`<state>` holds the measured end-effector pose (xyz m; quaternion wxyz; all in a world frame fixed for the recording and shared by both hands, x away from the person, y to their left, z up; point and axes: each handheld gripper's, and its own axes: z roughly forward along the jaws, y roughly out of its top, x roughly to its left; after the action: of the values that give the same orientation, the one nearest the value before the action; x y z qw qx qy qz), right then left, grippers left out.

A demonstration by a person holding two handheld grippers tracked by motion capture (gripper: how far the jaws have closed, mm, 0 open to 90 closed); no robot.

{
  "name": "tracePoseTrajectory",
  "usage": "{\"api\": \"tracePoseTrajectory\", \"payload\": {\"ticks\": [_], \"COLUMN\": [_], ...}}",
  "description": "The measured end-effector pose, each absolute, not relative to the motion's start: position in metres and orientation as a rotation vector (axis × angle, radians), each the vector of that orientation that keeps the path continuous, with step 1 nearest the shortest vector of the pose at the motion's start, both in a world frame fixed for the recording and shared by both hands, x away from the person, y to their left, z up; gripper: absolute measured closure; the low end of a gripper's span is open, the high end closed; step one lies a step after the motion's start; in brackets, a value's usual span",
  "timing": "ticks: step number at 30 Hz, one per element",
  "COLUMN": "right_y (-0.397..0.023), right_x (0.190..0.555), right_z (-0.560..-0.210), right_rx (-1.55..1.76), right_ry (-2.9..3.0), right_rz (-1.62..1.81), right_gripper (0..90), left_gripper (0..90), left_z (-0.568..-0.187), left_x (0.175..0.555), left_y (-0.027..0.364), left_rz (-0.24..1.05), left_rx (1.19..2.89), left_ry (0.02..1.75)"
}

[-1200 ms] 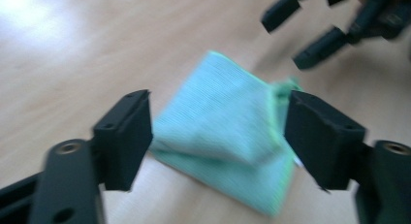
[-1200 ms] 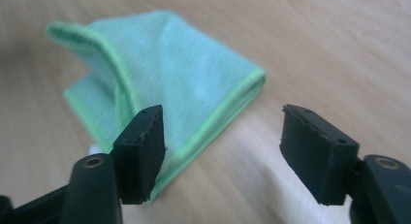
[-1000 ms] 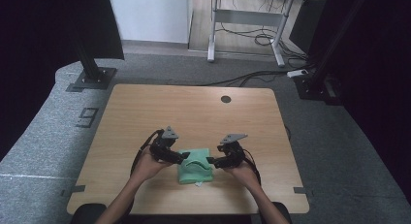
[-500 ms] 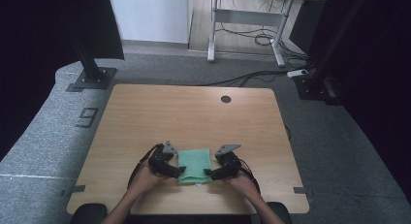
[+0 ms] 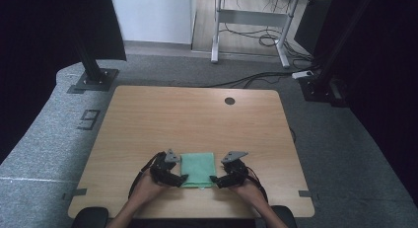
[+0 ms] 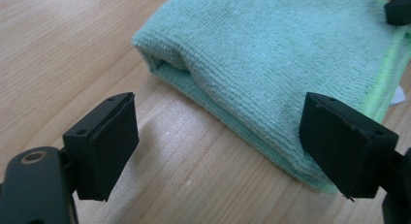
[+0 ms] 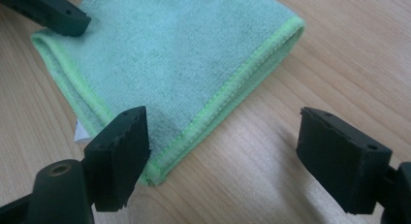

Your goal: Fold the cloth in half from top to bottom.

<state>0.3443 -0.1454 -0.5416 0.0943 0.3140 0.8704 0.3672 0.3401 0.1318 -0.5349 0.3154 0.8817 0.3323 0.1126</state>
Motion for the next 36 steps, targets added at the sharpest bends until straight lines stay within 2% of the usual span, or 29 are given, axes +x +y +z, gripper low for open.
{"api": "tracePoseTrajectory", "payload": {"ticks": [20, 36], "right_y": [-0.137, -0.131], "right_x": [0.349, 0.376], "right_z": [-0.547, -0.548], "right_rx": [0.957, 1.002], "right_ry": [2.533, 2.499], "right_rz": [1.047, 1.047], "right_gripper": [14.6, 15.6], "left_gripper": [9.7, 8.9], "left_z": [-0.542, -0.543], "left_x": [0.358, 0.391], "left_y": [0.137, 0.142], "left_rz": [0.355, 0.366], "left_rx": [2.281, 2.249], "left_ry": [0.926, 0.986]}}
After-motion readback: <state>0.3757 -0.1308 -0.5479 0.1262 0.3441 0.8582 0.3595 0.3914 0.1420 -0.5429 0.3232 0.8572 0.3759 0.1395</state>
